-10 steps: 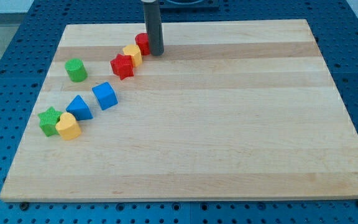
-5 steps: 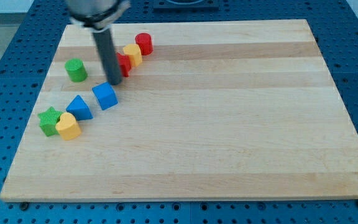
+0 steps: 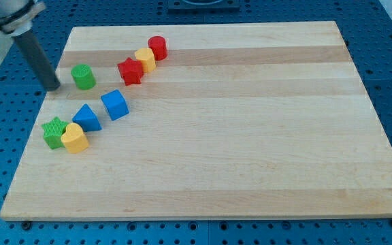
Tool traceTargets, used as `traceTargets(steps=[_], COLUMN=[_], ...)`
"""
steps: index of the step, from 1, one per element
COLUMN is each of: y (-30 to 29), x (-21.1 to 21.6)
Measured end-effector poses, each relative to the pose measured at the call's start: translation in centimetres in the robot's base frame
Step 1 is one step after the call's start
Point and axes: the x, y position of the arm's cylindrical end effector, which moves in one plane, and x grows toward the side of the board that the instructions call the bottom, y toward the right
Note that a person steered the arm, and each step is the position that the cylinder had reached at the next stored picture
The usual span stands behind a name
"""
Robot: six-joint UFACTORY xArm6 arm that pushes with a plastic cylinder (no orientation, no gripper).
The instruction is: Move the green circle towards bottom center of the board
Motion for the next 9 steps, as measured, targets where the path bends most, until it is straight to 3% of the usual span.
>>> traceTargets(steps=[1,4,5,6,8,9], y=[6.1,7.1,10.0,10.0,9.6,12.8], x=[-2.0,-5.3,-5.6,-4.7,1.1,3.0])
